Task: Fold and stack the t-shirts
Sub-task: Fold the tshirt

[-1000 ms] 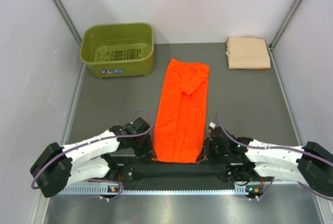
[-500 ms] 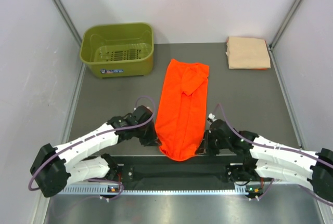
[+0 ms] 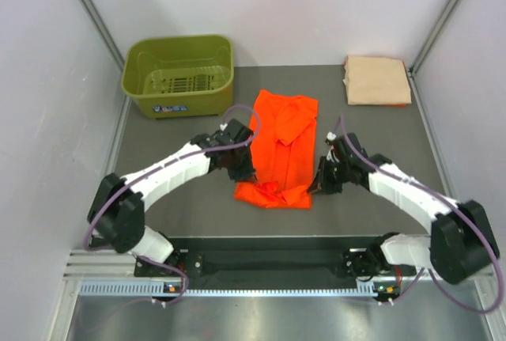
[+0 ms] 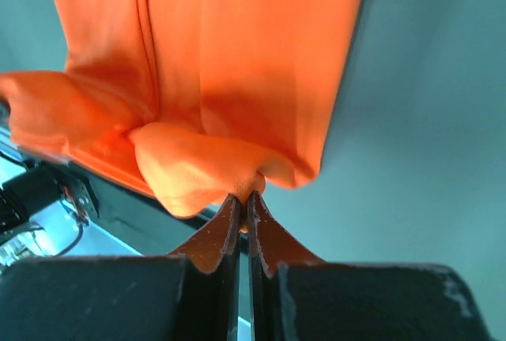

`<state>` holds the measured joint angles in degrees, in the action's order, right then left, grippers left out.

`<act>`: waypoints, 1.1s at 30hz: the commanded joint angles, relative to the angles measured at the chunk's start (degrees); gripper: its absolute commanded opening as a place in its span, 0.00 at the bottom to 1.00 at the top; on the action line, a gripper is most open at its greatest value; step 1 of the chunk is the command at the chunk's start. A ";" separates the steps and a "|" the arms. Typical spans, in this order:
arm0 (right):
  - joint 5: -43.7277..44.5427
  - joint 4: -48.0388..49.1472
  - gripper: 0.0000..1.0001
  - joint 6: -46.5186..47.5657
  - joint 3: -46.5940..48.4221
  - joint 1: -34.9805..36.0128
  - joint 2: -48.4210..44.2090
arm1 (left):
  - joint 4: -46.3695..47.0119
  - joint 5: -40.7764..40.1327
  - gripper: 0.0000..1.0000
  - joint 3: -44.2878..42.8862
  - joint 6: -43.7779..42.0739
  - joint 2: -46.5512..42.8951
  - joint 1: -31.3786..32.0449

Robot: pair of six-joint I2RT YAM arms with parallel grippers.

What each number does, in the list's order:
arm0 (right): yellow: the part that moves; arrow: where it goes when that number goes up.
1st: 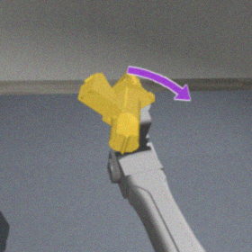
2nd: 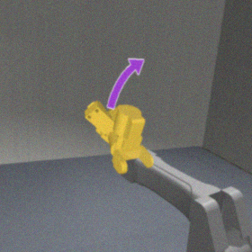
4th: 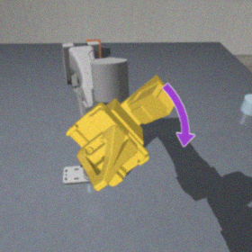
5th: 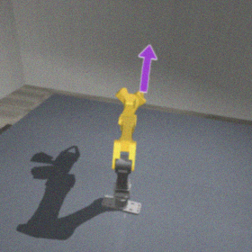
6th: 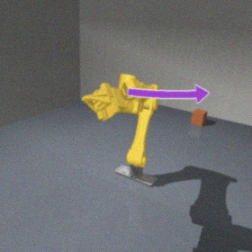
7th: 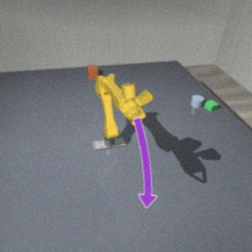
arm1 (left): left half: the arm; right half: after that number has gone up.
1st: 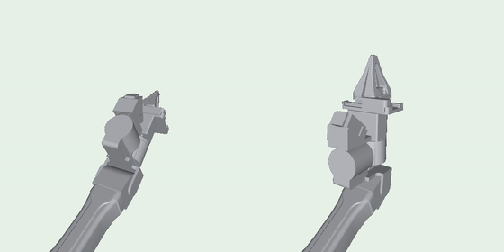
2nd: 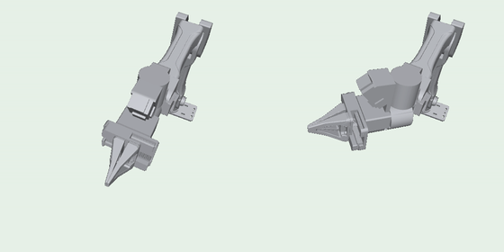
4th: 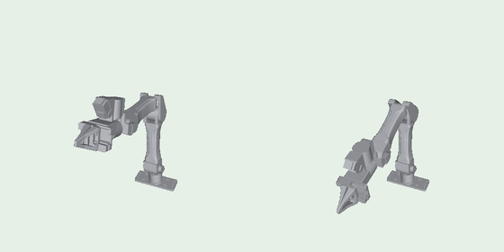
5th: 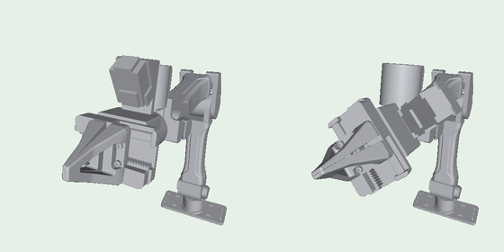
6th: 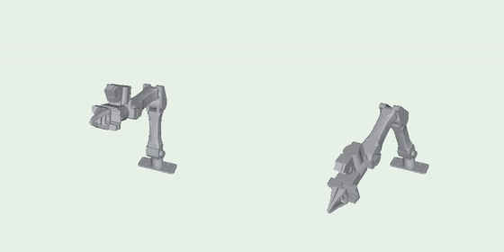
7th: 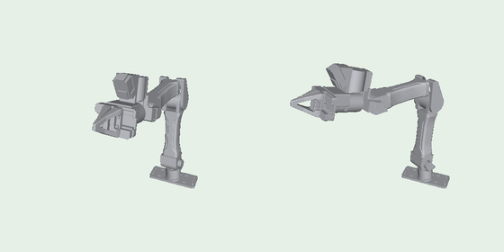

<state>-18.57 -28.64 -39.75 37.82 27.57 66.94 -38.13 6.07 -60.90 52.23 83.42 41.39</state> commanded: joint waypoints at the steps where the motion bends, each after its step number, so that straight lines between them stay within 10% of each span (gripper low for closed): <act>1: -5.07 -1.59 0.00 10.03 8.22 -3.66 7.14 | -0.02 -1.50 0.00 -6.57 -5.37 5.34 -4.72; 13: -11.14 -4.14 0.01 17.15 26.42 -11.49 28.85 | -4.23 4.21 0.00 -32.15 -15.40 28.89 -15.28; 33: -13.60 -6.69 0.03 18.04 37.76 -16.67 40.29 | -3.79 12.48 0.00 -43.95 -18.21 40.86 -18.97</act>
<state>-31.03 -35.00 -22.55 72.90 11.68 106.50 -41.67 16.95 -102.06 34.96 123.37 23.29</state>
